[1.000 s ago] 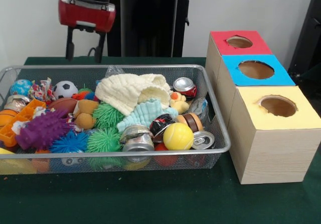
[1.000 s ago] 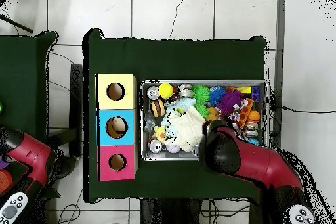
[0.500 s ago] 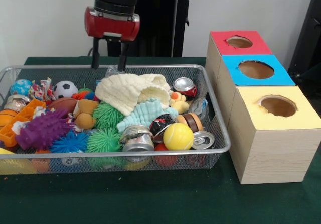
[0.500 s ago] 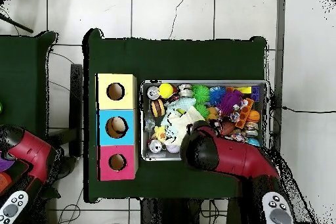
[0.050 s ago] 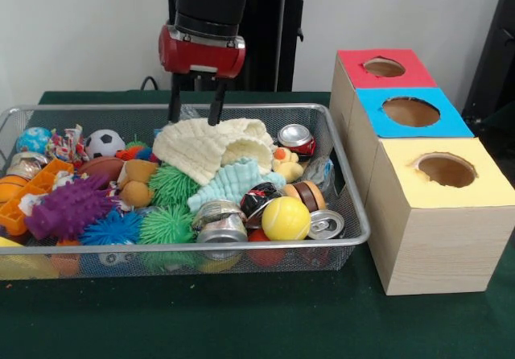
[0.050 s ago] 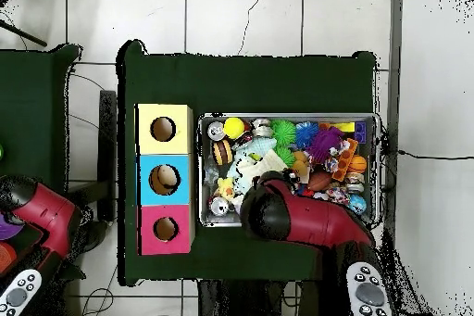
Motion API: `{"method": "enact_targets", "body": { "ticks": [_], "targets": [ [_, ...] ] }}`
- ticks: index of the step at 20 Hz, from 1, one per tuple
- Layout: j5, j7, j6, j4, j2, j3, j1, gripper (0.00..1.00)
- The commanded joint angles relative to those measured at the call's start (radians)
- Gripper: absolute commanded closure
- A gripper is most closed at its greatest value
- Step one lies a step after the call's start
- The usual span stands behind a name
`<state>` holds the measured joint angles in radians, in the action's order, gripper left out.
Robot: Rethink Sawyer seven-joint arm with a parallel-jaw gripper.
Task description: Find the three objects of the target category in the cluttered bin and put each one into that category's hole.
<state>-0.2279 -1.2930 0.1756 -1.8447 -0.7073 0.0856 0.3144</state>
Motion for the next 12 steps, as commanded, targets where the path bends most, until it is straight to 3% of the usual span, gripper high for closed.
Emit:
{"method": "enact_targets", "body": {
  "ticks": [1, 12],
  "targets": [
    [0.067, -0.265, -0.033, 0.034, 0.066, 0.021, -0.042, 0.0],
    [0.171, -0.305, -0.057, 0.1, 0.169, 0.134, -0.197, 0.0]
  ]
}}
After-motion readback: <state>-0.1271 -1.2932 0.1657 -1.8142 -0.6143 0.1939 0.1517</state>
